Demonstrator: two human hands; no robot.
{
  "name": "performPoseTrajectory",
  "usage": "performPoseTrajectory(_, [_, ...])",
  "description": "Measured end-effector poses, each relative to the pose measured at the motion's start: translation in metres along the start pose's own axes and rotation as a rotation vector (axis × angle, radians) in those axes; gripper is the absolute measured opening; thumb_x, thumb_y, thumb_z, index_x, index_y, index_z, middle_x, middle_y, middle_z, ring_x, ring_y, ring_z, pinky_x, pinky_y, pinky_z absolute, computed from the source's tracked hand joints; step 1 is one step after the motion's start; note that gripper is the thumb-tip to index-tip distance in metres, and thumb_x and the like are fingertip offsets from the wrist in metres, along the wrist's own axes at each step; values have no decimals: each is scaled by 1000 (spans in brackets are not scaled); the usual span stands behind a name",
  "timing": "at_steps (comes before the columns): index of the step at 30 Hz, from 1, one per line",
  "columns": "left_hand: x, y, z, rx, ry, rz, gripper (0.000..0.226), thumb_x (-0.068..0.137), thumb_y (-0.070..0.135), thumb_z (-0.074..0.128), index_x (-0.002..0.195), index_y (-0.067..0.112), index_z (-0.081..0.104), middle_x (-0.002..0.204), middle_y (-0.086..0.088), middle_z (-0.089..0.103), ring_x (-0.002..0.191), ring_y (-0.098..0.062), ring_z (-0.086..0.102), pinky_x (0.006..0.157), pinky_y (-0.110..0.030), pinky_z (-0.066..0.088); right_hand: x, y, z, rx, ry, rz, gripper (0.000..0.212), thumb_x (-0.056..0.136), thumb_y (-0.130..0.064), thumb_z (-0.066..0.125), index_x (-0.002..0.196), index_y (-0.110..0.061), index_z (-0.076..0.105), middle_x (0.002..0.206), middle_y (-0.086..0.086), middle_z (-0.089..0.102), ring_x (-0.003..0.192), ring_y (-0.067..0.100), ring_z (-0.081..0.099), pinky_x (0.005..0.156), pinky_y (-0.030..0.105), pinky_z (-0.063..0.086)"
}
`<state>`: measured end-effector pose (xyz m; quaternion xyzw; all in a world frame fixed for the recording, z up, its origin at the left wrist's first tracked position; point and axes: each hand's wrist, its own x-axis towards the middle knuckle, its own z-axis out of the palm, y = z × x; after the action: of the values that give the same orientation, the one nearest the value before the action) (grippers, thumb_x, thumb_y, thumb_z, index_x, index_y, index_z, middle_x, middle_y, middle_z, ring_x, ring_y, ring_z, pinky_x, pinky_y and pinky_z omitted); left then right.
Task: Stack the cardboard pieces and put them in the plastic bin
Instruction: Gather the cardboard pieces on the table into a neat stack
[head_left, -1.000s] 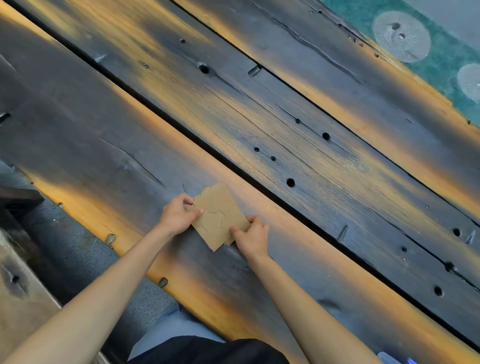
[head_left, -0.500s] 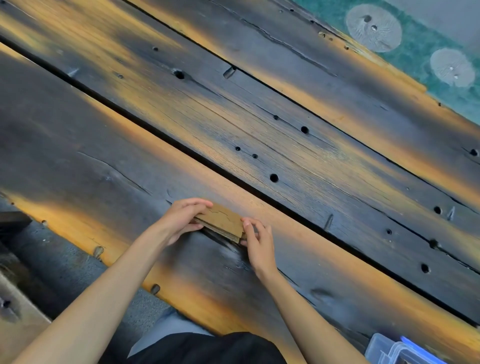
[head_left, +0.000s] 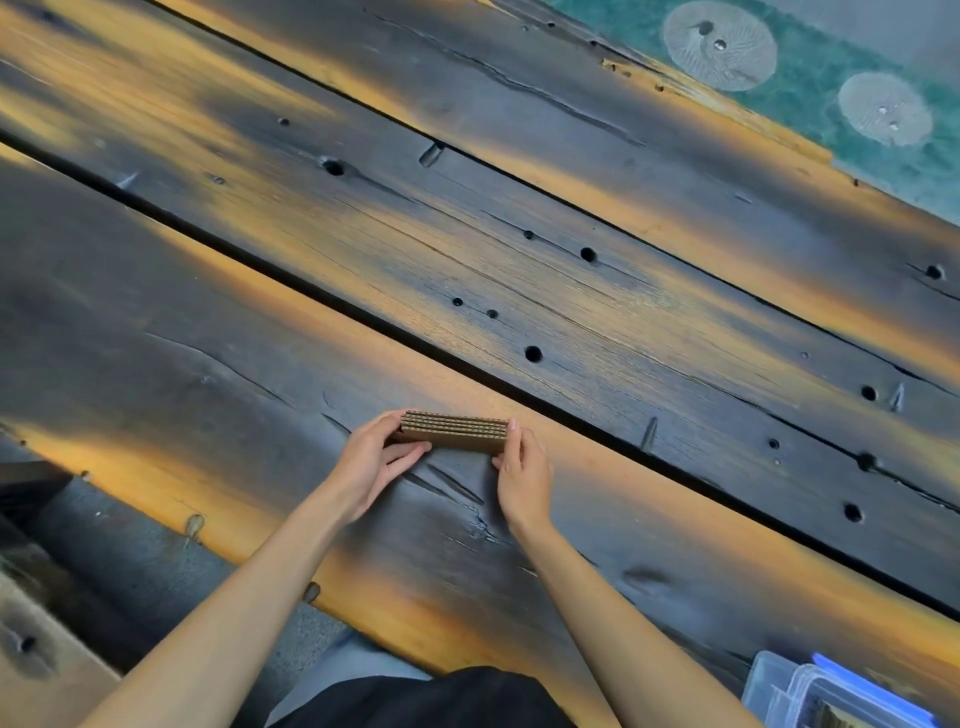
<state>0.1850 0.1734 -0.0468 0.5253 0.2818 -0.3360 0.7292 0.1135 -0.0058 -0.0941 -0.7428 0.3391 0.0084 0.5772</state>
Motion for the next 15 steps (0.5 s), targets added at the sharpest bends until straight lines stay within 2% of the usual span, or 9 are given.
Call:
performPoseTrajectory(3, [1, -5, 0, 145, 8, 62, 35, 107, 19, 35, 119, 12, 66, 118, -15, 71, 110, -30, 69, 89, -29, 59, -4, -5, 4, 71, -38, 15, 42, 103, -55, 33, 92, -28, 63, 101, 12, 67, 97, 31, 66, 84, 44, 61])
performPoseTrajectory(6, [4, -8, 8, 244, 28, 85, 39, 109, 26, 28, 127, 12, 59, 121, -14, 66, 110, -28, 68, 94, -33, 55, -6, -7, 9, 169, -39, 74, 42, 106, -49, 31, 97, -24, 63, 103, 9, 70, 94, 25, 70, 82, 33, 62])
performPoseTrajectory(10, [4, -14, 19, 209, 66, 83, 43, 107, 39, 25, 124, 11, 52, 115, -13, 64, 109, -24, 65, 101, -35, 50, -6, -6, 13, 235, 5, 115, 46, 107, -48, 29, 97, -18, 62, 102, 8, 69, 95, 17, 68, 86, 26, 59])
performPoseTrajectory(15, [4, -26, 17, 45, 64, 18, 36, 108, 31, 32, 111, 7, 58, 116, -19, 65, 113, -27, 64, 107, -40, 47, -4, -2, 4, 287, -39, 123, 40, 110, -36, 31, 95, -11, 57, 108, 19, 61, 102, 20, 64, 90, 27, 59])
